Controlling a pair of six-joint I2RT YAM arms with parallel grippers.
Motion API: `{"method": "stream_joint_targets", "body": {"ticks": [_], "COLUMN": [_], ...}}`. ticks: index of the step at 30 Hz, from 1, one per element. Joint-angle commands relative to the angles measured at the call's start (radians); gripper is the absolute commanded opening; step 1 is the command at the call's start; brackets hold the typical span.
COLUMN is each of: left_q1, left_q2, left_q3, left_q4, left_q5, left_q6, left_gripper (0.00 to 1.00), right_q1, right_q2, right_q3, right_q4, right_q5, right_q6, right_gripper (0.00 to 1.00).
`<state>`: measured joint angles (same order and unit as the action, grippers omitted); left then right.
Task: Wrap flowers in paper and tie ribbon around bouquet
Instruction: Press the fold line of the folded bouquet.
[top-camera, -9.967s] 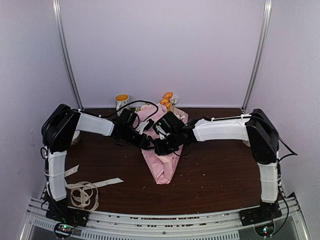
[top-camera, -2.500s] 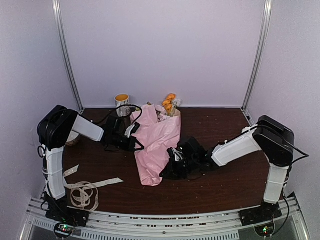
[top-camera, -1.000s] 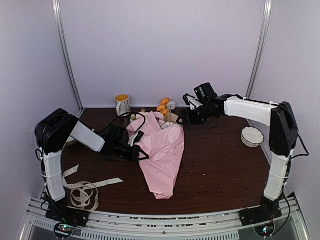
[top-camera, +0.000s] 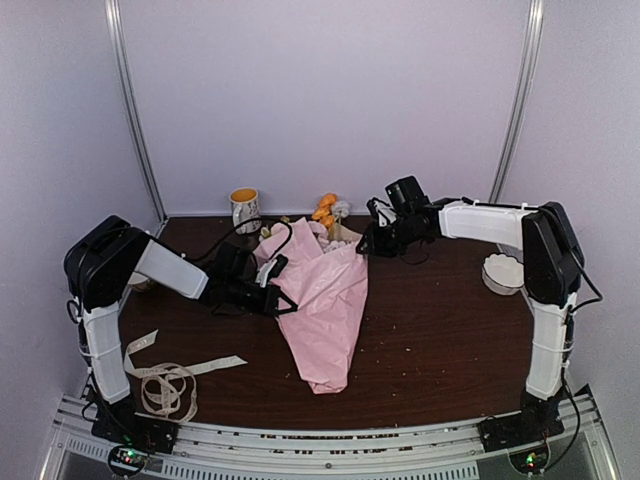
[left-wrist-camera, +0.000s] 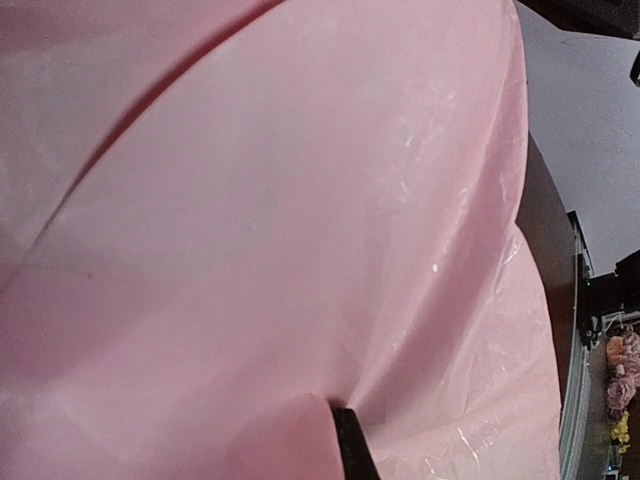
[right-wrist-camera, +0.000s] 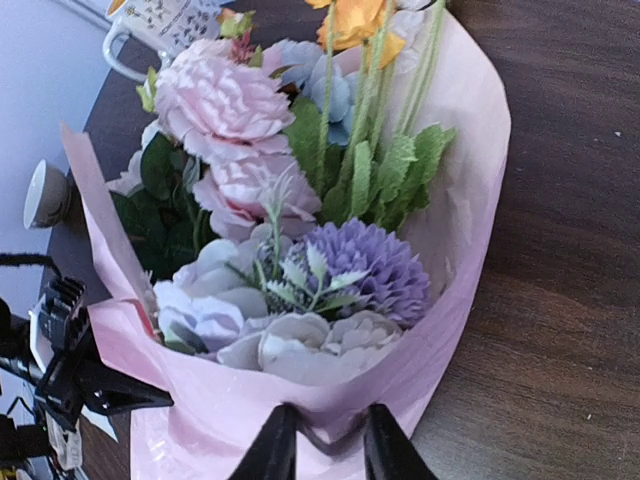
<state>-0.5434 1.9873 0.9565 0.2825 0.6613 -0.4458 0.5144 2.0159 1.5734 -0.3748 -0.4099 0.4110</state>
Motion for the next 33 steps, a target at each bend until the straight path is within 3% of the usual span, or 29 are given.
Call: {"method": "stream_joint_targets", "body": {"ticks": [1, 4, 9, 12, 22, 31, 33], "left_q1": [0.002, 0.003, 0.006, 0.006, 0.006, 0.007, 0.006], "left_q2": [-0.009, 0.008, 0.008, 0.008, -0.025, -0.027, -0.033], "left_q3": [-0.009, -0.005, -0.009, -0.012, -0.037, -0.019, 0.011], "left_q4": [0.045, 0.061, 0.062, 0.070, 0.109, 0.102, 0.088], "left_q5": [-0.009, -0.013, -0.043, -0.042, -0.056, -0.042, -0.020], "left_q6": [-0.003, -0.026, -0.044, -0.048, -0.047, -0.023, 0.010], "left_gripper": [0.00, 0.00, 0.00, 0.00, 0.00, 0.00, 0.11], "right_q1": [-0.015, 0.025, 0.170, 0.282, 0.536, 0.658, 0.663], "right_q2": [-0.059, -0.134, -0.257, -0.282, -0.168, -0.030, -0.004], "right_q3": [-0.027, -0.095, -0.243, -0.302, -0.362, -0.287, -0.281], "right_q4": [0.032, 0.019, 0.025, 0.055, 0.054, -0.150, -0.168], "right_q5": [0.084, 0.180, 0.321, 0.323, 0.145, 0.242, 0.259], "right_q6": [0.036, 0.009, -0.042, -0.059, -0.051, -0.176, -0.181], "right_gripper": [0.30, 0.37, 0.38, 0.38, 0.27, 0.24, 0.24]}}
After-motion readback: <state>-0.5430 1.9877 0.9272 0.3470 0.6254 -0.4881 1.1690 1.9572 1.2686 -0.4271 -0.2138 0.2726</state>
